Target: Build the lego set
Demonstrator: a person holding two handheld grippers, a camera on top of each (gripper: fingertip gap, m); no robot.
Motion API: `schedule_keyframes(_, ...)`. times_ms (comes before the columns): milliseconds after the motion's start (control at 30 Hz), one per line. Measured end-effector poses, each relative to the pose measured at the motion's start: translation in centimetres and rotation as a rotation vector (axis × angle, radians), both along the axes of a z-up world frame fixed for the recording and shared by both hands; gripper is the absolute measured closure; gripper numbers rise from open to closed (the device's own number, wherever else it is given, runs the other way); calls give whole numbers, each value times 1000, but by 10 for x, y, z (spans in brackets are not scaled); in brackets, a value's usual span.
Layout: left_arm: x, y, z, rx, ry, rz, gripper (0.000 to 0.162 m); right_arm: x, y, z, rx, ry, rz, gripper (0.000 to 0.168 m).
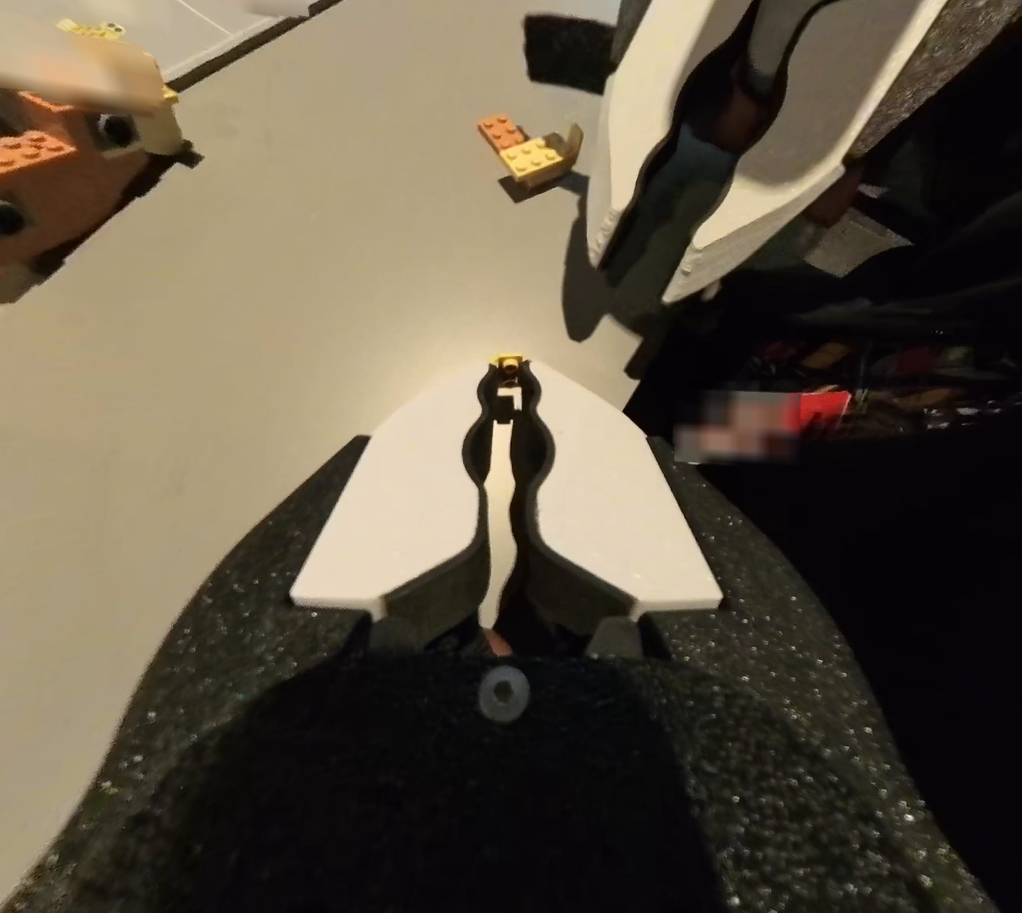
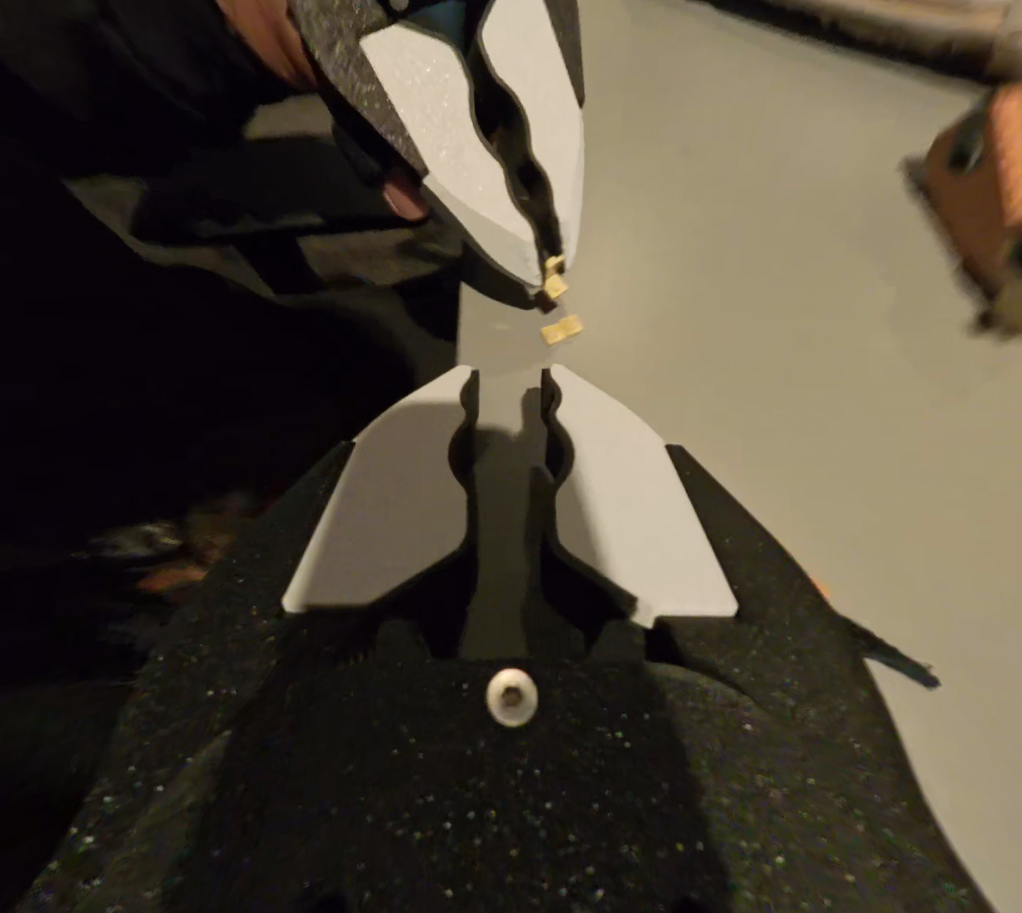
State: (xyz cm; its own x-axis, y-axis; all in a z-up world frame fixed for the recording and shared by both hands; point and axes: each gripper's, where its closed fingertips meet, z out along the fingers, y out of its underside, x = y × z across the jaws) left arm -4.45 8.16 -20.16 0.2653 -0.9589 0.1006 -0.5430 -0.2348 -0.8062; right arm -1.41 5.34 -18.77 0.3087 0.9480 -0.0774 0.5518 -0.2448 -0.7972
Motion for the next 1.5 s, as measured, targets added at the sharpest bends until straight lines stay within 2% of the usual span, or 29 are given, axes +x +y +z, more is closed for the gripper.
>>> schedule_keyframes(133,-6,-1,-2,-9,-20,12,155,-2,13,1,241,-135,159,140)
schedule_keyframes(267,-10,-2,-4,-9,-42,16,155,-4,20,0,369,-239,347,141)
schedule_keyframes(400,-12,-1,-4,-5,-79,25,155,-11,23,-4,383,-306,486,143)
schedule_keyframes(633,-11,-4,0,23,-139,6,155,-20,27,-24,276,-433,586,143)
schedule_keyframes(900,-14,-7,5,33,-210,-1,155,-22,20,-34,91,-443,605,143)
schedule_keyframes(1067,-17,-10,9,41,-239,-6,155,-21,14,-35,38,-433,555,142)
schedule_keyframes(1500,-14,-17,6,70,-238,-54,155,-23,11,-33,131,-385,422,140)
